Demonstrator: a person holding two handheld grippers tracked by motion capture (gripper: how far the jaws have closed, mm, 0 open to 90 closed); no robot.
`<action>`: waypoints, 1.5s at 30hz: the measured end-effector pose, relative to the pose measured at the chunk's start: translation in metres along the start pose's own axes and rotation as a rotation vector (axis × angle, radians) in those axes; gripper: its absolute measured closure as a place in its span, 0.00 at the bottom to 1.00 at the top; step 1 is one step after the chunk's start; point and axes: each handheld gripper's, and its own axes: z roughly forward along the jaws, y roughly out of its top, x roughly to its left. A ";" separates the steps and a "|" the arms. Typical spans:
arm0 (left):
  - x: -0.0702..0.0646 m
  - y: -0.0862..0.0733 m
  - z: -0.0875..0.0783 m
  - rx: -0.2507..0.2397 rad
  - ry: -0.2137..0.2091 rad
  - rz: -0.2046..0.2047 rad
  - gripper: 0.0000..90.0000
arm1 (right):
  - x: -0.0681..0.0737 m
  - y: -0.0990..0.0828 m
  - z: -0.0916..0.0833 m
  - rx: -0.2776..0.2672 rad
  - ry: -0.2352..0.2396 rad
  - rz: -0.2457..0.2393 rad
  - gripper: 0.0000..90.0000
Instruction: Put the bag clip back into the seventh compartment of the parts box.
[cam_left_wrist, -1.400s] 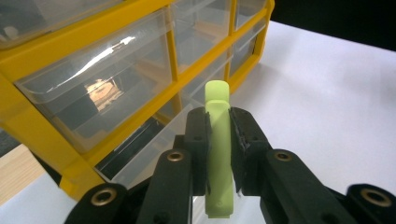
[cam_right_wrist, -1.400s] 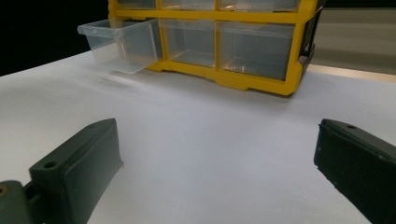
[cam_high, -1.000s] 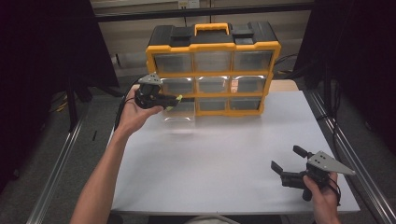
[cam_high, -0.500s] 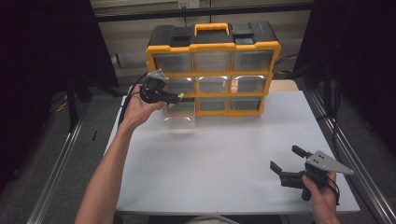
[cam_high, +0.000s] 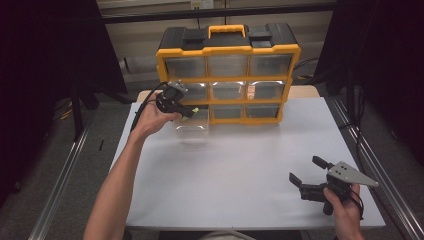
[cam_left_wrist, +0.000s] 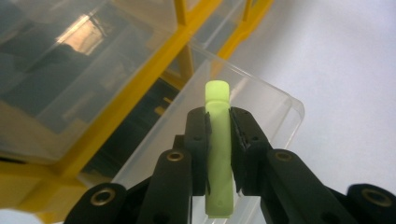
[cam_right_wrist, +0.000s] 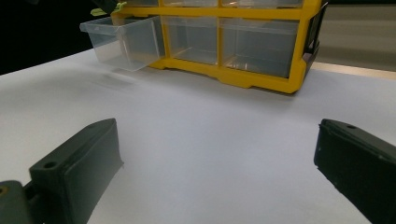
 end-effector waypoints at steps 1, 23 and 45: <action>0.001 0.001 0.001 0.008 -0.008 0.012 0.87 | 0.000 0.000 0.000 0.000 0.003 -0.001 0.00; 0.003 -0.008 0.021 0.034 0.014 -0.041 0.85 | 0.000 0.000 -0.001 -0.001 0.002 -0.001 0.00; 0.000 -0.019 0.015 -0.118 0.119 -0.134 0.31 | 0.000 -0.001 -0.002 0.003 -0.003 0.003 0.00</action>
